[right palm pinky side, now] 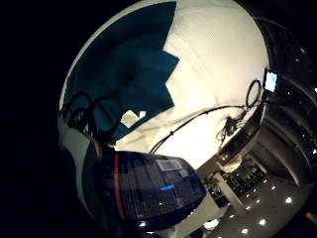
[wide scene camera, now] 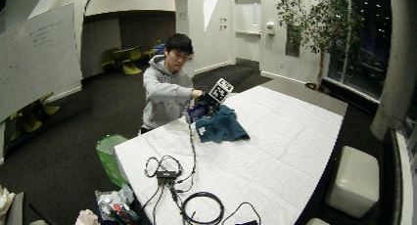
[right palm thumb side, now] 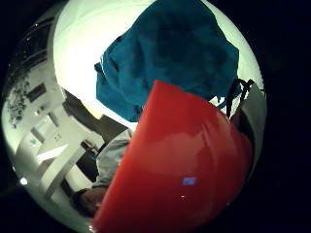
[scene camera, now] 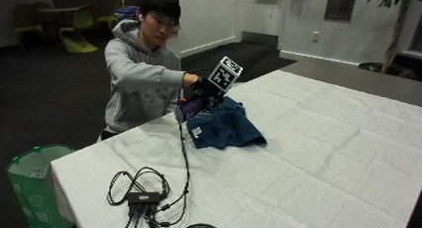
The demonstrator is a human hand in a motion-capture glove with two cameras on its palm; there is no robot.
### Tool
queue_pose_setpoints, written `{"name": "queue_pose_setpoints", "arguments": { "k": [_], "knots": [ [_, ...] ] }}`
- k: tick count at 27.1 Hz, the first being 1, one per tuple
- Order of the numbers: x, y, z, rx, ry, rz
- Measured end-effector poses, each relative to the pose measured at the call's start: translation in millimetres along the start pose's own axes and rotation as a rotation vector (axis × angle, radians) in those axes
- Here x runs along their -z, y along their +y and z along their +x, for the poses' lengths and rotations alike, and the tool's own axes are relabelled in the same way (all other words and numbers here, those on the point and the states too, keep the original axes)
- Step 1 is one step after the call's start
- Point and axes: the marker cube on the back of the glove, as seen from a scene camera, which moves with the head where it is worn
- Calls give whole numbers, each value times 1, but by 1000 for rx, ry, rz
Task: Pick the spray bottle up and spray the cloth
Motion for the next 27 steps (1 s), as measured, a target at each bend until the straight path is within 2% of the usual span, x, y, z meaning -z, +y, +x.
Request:
{"name": "queue_pose_setpoints", "arguments": {
  "k": [3, 8, 20, 24, 27],
  "knots": [
    [9, 1, -8, 58, -90, 74],
    [36, 7, -39, 219, -362, 283],
    [88, -11, -116, 518, -1116, 914],
    [84, -32, -149, 580, -1232, 1022],
    [74, -54, -174, 611, -1266, 1022]
  ]
}}
